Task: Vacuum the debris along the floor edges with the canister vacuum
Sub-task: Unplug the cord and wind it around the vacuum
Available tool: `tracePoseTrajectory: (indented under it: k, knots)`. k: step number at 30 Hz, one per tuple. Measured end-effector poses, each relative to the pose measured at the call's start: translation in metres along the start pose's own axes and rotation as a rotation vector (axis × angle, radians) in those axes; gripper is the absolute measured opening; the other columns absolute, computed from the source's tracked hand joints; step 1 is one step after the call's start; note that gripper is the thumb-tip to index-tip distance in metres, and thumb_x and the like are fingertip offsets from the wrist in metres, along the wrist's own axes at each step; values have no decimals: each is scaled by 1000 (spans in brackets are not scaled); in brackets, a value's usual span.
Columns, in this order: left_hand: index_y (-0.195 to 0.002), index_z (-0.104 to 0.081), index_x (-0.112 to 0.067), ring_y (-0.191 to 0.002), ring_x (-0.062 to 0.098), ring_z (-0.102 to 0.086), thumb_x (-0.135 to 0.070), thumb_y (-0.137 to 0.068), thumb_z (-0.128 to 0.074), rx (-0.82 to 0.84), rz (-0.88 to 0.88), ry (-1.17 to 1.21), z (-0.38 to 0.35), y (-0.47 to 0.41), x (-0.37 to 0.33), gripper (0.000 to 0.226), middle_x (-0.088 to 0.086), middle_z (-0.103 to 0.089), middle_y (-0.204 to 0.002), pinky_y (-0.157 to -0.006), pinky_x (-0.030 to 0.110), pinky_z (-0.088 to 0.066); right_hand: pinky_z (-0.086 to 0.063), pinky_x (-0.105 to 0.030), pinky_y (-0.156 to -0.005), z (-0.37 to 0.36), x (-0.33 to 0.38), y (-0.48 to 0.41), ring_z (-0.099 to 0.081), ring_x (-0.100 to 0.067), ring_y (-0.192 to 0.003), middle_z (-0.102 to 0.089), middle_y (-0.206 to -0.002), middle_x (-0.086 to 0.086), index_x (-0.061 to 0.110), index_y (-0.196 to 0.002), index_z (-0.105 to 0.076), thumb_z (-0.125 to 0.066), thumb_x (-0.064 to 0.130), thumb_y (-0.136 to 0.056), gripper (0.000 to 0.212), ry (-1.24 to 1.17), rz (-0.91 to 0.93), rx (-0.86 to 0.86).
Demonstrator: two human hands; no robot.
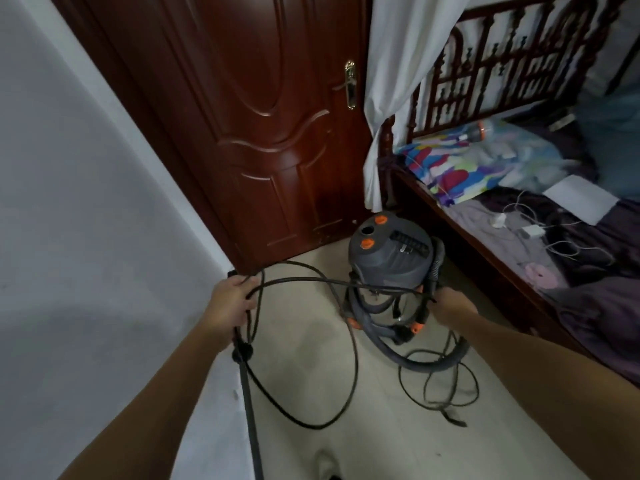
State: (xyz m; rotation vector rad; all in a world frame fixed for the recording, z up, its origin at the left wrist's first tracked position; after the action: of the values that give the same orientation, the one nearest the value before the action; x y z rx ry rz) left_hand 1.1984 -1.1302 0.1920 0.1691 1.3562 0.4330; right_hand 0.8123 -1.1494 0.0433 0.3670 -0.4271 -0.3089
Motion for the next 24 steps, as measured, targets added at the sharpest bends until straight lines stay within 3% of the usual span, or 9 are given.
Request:
tracePoseTrajectory:
  k: [3, 5, 7, 10, 13, 16, 19, 22, 24]
  knots:
    - [-70, -50, -12, -34, 3, -35, -13, -99, -51, 6, -69, -157, 37, -52, -14, 28, -4, -42, -47, -33, 14, -23, -46, -34, -80, -12, -14, -29, -61, -34, -108, -63, -120, -17, 10, -121, -58, -46, 29, -101, 30, -61, -170, 11]
    - [-72, -51, -6, -44, 11, -44, -11, -99, -51, 46, -158, -390, 46, -87, -17, 28, 6, -48, -57, -43, 20, -35, -44, -34, -75, -11, 5, -46, -61, -35, -99, -63, -109, -20, 9, -108, -58, -39, 39, -103, 36, -139, -178, -25]
    - [-76, -53, -5, -63, 21, -49, -13, -98, -52, 83, -226, -592, 45, -123, -20, 23, 9, -52, -70, -62, 30, -38, -42, -34, -69, -6, 41, -58, -62, -34, -90, -62, -94, -16, 13, -92, -56, -35, 44, -104, 40, -125, -60, -47]
    - [-75, -51, -15, -77, 30, -54, -22, -97, -52, 59, -276, -748, 34, -174, -31, 24, 7, -56, -76, -71, 37, -43, -48, -37, -73, 7, 100, -68, -63, -33, -94, -66, -96, -11, 20, -104, -58, -39, 39, -103, 27, 45, 164, -44]
    - [-75, -56, -13, -81, 32, -59, -21, -98, -51, 108, -271, -684, 6, -218, -46, 25, 8, -63, -79, -75, 39, -47, -42, -37, -67, 23, 159, -77, -62, -33, -90, -66, -96, -12, 15, -111, -54, -49, 33, -98, 22, 126, 378, -18]
    - [-74, -58, -11, -74, 27, -59, -16, -97, -51, 201, -207, -553, -36, -253, -53, 25, 4, -65, -76, -68, 35, -42, -37, -35, -63, 38, 211, -97, -60, -30, -82, -62, -86, -7, 6, -99, -59, -54, 23, -96, 18, -70, 568, 0]
    - [-85, -55, -10, -56, 18, -46, -16, -99, -47, 277, -93, -396, -79, -289, -57, 17, 13, -71, -91, -48, 26, -35, -46, -32, -71, 62, 238, -136, -60, -13, -81, -67, -93, -5, 5, -103, -67, -54, 19, -100, 19, -211, 722, -4]
    - [-91, -56, -9, -57, 14, -43, -18, -100, -46, 332, -37, -301, -115, -324, -73, 15, 10, -67, -89, -44, 23, -29, -44, -11, -68, 91, 242, -182, -58, 10, -75, -62, -86, 22, 7, -112, -67, -55, 20, -101, 22, -390, 713, -87]
    - [-85, -56, -12, -57, 13, -43, -16, -100, -47, 383, -26, -296, -138, -350, -88, 18, 3, -63, -78, -45, 23, -28, -52, -27, -71, 109, 239, -214, -65, -4, -79, -69, -88, 12, 6, -111, -67, -56, 21, -100, 21, -465, 647, -136]
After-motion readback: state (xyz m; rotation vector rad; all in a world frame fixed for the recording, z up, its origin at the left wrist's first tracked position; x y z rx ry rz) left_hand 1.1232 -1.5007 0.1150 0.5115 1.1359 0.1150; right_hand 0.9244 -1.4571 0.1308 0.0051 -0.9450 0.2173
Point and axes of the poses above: each hand's wrist, its own y-axis away from the middle knuckle, its own z-axis out of the back of the hand, x = y × z, the point moved 2 cm from there along -y, towards the middle knuckle
